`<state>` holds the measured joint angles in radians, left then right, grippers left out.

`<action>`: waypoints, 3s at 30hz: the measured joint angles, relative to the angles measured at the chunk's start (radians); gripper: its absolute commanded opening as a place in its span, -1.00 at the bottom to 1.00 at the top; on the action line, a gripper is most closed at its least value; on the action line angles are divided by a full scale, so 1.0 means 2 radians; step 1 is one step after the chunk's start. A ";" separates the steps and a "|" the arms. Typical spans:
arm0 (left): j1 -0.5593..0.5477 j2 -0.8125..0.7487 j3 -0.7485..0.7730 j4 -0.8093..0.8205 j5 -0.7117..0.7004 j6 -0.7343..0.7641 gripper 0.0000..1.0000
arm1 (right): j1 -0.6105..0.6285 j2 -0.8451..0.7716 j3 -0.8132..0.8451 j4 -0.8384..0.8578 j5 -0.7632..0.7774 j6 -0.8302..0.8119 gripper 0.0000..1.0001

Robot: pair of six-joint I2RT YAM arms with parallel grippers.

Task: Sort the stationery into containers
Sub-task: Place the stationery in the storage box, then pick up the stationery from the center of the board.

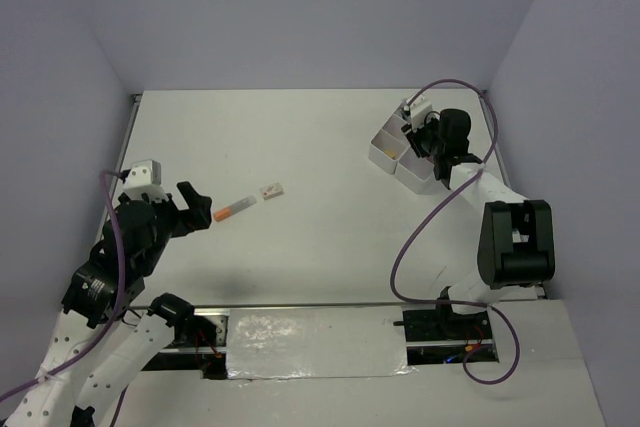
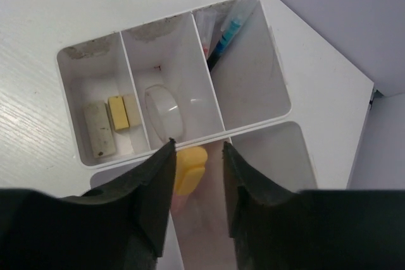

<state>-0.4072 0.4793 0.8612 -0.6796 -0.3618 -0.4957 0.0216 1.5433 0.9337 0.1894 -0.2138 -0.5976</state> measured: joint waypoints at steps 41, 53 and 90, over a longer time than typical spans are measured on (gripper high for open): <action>0.020 0.133 0.087 -0.226 -0.258 -0.305 0.99 | 0.401 0.238 0.389 -0.246 -0.041 0.061 0.99; 0.021 0.057 0.031 -0.127 -0.213 -0.168 0.99 | 0.488 0.447 0.605 -0.397 -0.043 -0.101 0.94; 0.002 -0.015 0.016 -0.053 -0.129 -0.091 0.99 | 0.482 0.525 0.714 -0.518 -0.110 -0.081 0.57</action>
<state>-0.4042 0.4496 0.8940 -0.7856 -0.6205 -0.6781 0.9855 2.5923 2.3615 -0.8467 -0.4347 -0.7601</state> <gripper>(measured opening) 0.993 0.758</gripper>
